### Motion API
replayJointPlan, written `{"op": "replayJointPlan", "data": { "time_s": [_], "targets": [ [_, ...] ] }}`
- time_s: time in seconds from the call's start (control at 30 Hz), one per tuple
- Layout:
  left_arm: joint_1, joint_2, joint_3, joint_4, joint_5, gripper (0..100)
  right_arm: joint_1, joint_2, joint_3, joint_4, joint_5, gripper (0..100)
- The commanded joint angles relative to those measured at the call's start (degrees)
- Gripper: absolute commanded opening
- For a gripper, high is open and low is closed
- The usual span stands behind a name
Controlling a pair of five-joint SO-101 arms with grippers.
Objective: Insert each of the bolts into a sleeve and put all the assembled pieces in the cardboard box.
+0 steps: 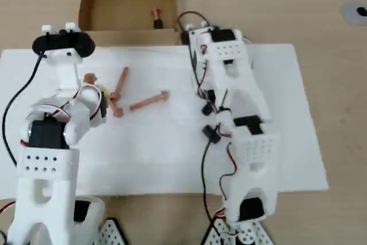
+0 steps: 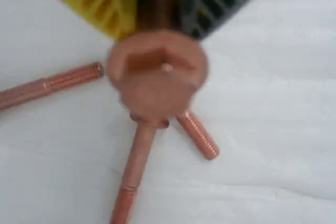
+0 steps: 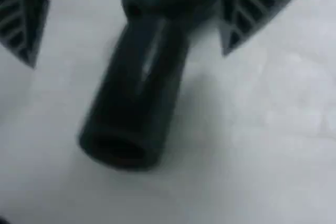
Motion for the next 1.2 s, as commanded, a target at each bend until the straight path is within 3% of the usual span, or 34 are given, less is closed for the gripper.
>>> {"op": "replayJointPlan", "data": {
  "time_s": [0.0, 0.4, 0.7, 1.17],
  "targets": [
    [0.62, -1.54, -0.35, -1.23, -0.35, 1, -0.04, 1.45, -6.02, -0.18, 2.99, 26.7],
    [0.70, -1.45, -0.26, -1.14, -0.35, 1, 0.04, 7.25, -15.69, -0.18, 7.65, 26.3],
    [0.88, -1.36, -0.26, -1.14, -0.35, 1, 0.04, 9.27, -15.78, 1.93, 7.65, 7.7],
    [0.88, -1.36, -0.26, -1.23, -0.35, 1, 0.22, 9.10, -18.33, 2.73, 9.41, 8.7]
  ]
}}
